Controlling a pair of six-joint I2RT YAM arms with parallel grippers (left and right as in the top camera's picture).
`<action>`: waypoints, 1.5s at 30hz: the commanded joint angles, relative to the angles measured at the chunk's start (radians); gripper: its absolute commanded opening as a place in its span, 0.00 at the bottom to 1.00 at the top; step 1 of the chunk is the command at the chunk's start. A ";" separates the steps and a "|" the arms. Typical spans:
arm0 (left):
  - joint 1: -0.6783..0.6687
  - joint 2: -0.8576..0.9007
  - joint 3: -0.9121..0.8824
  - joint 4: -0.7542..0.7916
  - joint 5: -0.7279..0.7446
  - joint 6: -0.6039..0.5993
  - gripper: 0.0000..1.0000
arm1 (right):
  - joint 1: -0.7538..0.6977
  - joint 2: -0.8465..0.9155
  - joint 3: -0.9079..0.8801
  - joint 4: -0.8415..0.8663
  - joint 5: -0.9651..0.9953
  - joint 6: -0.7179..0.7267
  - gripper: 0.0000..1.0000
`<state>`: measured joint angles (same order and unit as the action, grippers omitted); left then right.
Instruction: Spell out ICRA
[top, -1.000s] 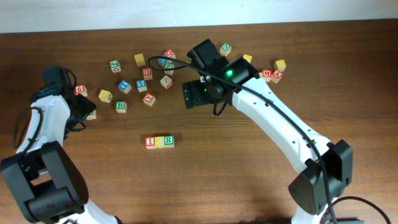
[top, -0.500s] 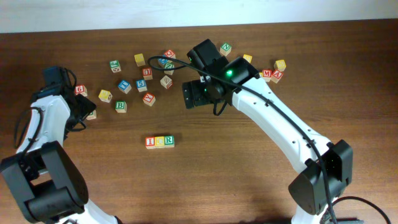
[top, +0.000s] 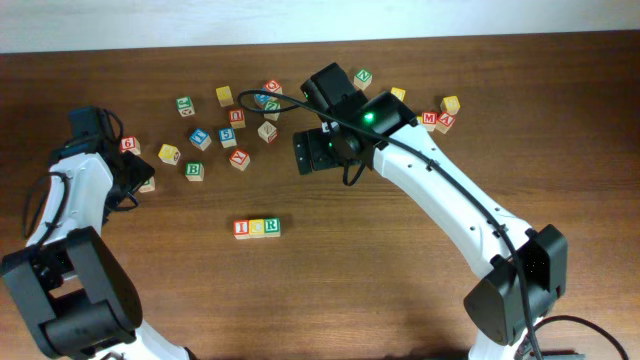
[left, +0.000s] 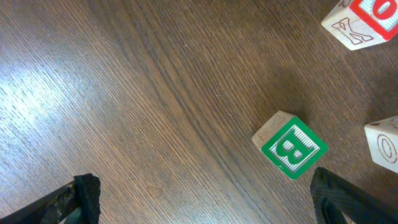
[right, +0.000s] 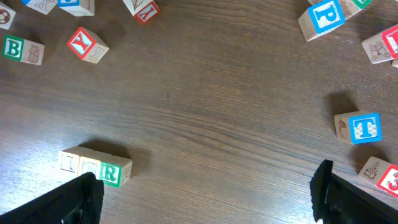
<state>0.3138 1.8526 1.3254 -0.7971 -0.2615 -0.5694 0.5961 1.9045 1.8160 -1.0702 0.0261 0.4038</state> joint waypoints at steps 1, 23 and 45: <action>0.002 -0.022 -0.004 -0.001 -0.004 -0.003 0.99 | -0.002 -0.011 0.017 0.000 0.009 -0.007 0.98; 0.002 -0.022 -0.004 -0.001 -0.004 -0.003 0.99 | -0.002 -0.011 0.017 0.005 0.009 -0.006 0.98; 0.002 -0.022 -0.004 -0.001 -0.004 -0.003 0.99 | -0.003 -0.011 0.017 0.023 0.013 -0.007 0.98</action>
<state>0.3138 1.8526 1.3254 -0.7971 -0.2619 -0.5694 0.5961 1.9045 1.8160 -1.0470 0.0265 0.3962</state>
